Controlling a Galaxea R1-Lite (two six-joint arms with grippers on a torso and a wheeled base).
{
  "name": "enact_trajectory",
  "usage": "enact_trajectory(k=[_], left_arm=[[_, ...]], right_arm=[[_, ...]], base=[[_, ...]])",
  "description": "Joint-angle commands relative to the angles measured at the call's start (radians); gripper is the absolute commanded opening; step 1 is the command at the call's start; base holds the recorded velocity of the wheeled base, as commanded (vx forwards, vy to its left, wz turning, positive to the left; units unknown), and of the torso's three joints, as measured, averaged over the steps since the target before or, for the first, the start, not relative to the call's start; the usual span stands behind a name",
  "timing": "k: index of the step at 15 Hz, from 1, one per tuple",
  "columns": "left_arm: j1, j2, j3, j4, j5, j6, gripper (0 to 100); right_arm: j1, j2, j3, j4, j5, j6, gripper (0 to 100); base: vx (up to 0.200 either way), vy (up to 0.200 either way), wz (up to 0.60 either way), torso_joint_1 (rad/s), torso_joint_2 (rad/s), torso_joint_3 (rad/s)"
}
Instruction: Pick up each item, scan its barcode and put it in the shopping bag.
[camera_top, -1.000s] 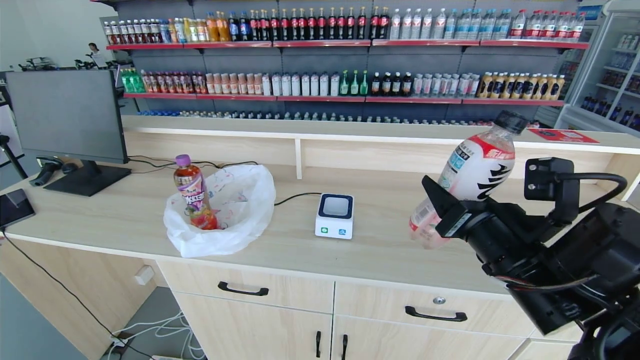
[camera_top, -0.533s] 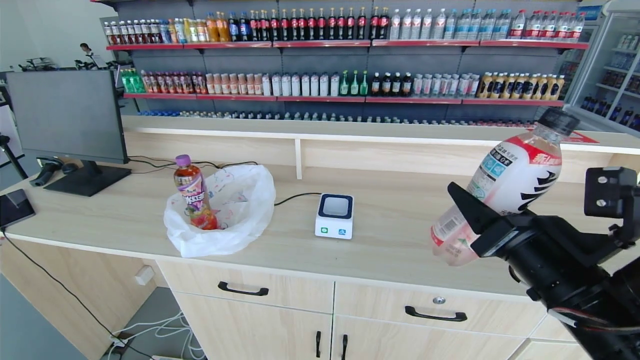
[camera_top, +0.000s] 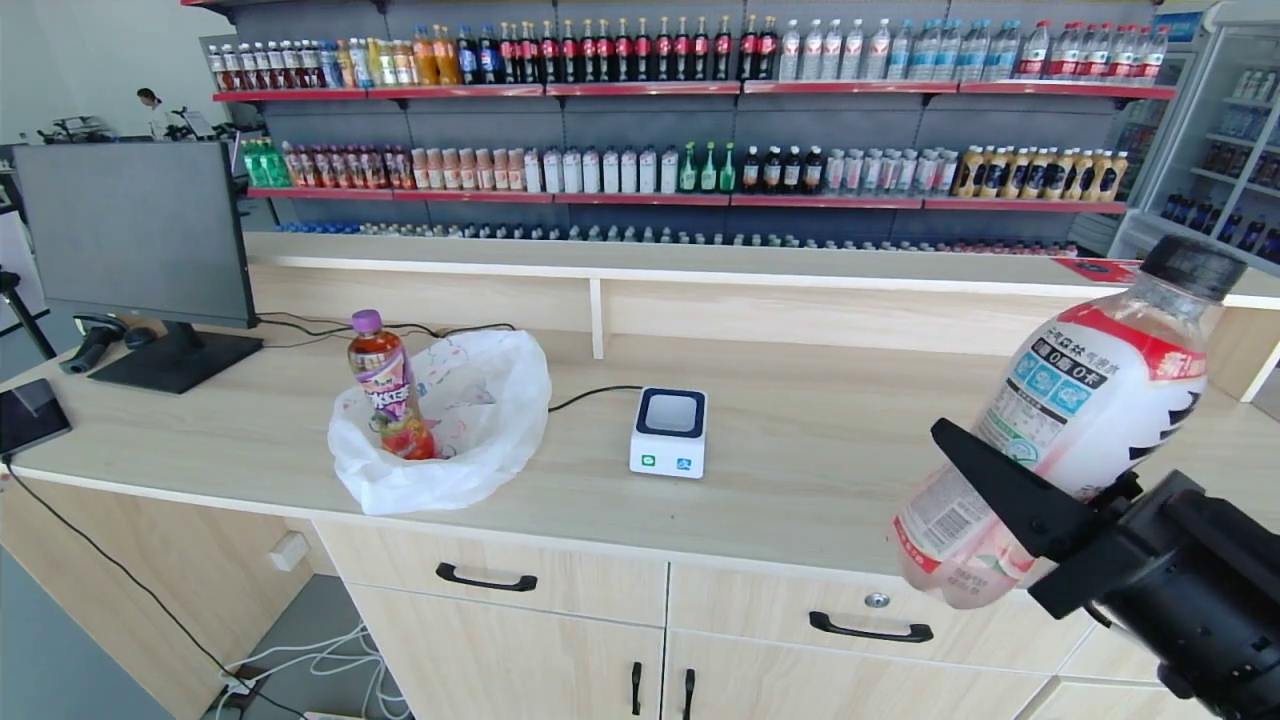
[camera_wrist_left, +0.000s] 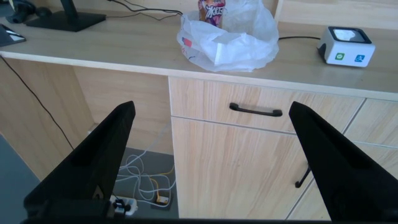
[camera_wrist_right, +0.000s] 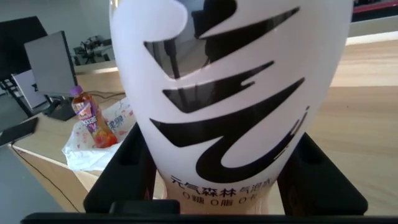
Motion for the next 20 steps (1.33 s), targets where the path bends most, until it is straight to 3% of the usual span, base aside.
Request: enact_trajectory(k=[1, 3, 6, 8, 16, 20], left_arm=[[0.0, 0.0, 0.0, 0.0, 0.0, 0.0, 100], [0.0, 0.0, 0.0, 0.0, 0.0, 0.0, 100], [0.0, 0.0, 0.0, 0.0, 0.0, 0.0, 100], [0.0, 0.0, 0.0, 0.0, 0.0, 0.0, 100], [0.0, 0.0, 0.0, 0.0, 0.0, 0.0, 100], [0.0, 0.0, 0.0, 0.0, 0.0, 0.0, 100]], right_arm=[[0.019, -0.022, 0.022, -0.003, 0.018, 0.002, 0], [0.061, -0.022, 0.019, -0.003, 0.022, 0.029, 0], [0.202, -0.029, 0.011, -0.003, 0.022, 0.088, 0], [0.232, -0.029, 0.002, -0.003, 0.024, 0.134, 0], [0.232, -0.101, -0.03, -0.003, 0.2, 0.38, 0], [0.232, -0.111, -0.032, -0.003, 0.223, 0.441, 0]], base=[[0.0, 0.0, 0.0, 0.0, 0.0, 0.0], [0.0, 0.0, 0.0, 0.0, 0.0, 0.0], [0.0, 0.0, 0.0, 0.0, 0.0, 0.0], [0.0, 0.0, 0.0, 0.0, 0.0, 0.0], [0.0, 0.0, 0.0, 0.0, 0.0, 0.0], [0.0, 0.0, 0.0, 0.0, 0.0, 0.0]])
